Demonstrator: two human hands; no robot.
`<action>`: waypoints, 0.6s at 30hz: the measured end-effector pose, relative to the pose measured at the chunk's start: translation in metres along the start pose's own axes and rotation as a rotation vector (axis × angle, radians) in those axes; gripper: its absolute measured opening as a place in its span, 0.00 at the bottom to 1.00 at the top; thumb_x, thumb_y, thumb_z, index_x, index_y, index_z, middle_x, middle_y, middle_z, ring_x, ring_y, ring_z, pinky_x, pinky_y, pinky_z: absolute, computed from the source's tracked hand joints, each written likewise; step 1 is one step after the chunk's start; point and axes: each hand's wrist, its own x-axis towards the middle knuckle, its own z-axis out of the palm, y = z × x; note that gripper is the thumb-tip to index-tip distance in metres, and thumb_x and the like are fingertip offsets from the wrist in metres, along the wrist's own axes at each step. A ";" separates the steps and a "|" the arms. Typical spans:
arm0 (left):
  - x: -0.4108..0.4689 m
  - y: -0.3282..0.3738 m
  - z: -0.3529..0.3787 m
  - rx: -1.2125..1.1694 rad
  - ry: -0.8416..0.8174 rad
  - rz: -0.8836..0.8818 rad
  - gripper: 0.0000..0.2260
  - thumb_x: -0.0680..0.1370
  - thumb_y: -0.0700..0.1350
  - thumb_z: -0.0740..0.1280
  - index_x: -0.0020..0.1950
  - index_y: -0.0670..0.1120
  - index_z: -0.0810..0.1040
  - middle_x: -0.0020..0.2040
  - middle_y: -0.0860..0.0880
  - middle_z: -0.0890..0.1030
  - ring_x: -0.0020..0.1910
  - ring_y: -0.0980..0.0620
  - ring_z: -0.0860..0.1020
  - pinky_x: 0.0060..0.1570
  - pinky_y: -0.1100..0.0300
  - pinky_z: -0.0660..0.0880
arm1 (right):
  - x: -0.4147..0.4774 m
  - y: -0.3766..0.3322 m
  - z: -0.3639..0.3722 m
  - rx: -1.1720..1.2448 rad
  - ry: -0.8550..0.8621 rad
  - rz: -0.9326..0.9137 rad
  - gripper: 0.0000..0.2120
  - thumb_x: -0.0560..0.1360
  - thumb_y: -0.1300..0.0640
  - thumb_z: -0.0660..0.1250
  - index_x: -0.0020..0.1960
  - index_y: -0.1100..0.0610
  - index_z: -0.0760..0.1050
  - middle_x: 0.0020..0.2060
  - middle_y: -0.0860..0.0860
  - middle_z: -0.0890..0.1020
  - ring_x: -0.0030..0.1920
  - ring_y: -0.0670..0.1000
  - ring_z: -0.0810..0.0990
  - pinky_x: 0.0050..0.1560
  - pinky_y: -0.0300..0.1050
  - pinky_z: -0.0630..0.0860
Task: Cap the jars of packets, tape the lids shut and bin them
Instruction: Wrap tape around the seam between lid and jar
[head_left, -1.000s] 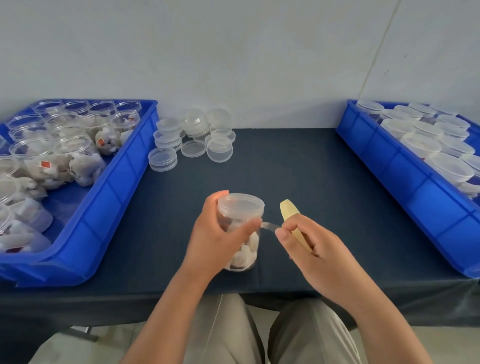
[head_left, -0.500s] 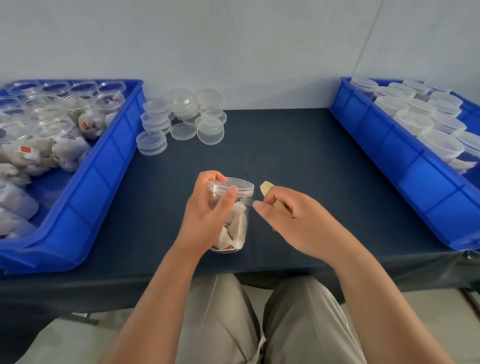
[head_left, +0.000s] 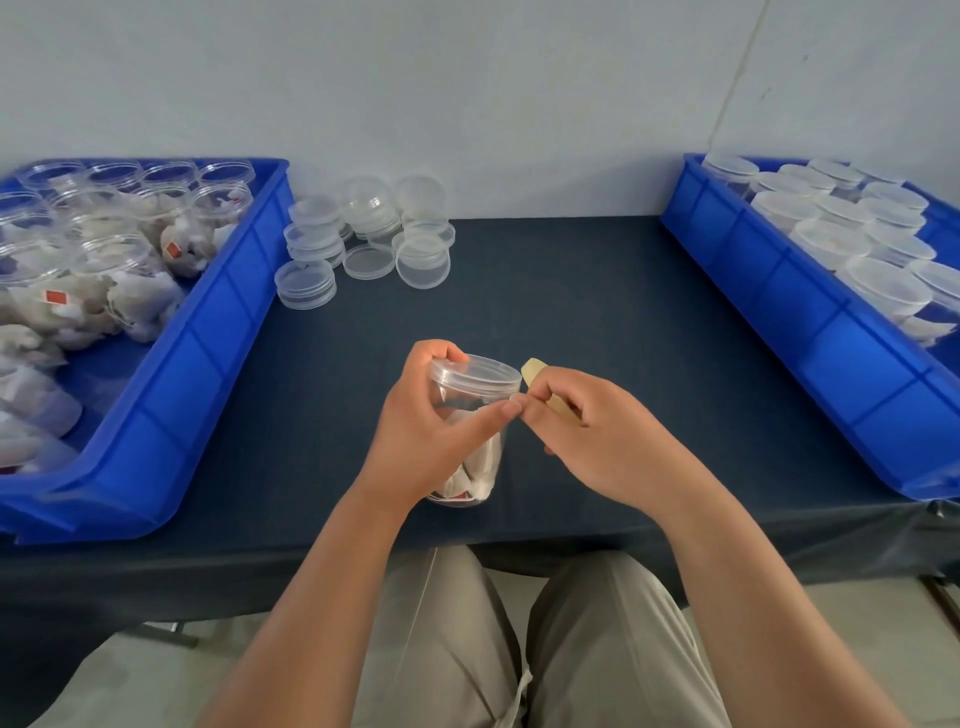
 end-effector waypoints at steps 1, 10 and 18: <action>0.000 0.000 0.000 -0.001 0.003 0.006 0.27 0.69 0.67 0.79 0.60 0.61 0.71 0.56 0.59 0.82 0.55 0.54 0.85 0.49 0.61 0.83 | 0.000 0.000 0.000 0.004 0.003 -0.003 0.13 0.84 0.38 0.61 0.44 0.43 0.73 0.39 0.41 0.80 0.34 0.41 0.76 0.31 0.36 0.69; -0.001 0.001 0.001 -0.013 0.026 0.019 0.19 0.73 0.64 0.75 0.57 0.67 0.70 0.56 0.66 0.81 0.55 0.61 0.84 0.46 0.68 0.81 | 0.000 0.003 0.002 -0.034 0.025 -0.014 0.19 0.83 0.33 0.60 0.43 0.45 0.71 0.39 0.46 0.79 0.34 0.46 0.75 0.32 0.38 0.69; 0.003 -0.001 -0.002 -0.007 -0.033 0.013 0.17 0.73 0.63 0.73 0.57 0.68 0.70 0.57 0.66 0.80 0.56 0.61 0.83 0.46 0.66 0.81 | 0.001 0.006 0.005 -0.159 0.097 0.020 0.17 0.82 0.31 0.58 0.44 0.42 0.72 0.38 0.31 0.77 0.38 0.37 0.77 0.29 0.33 0.65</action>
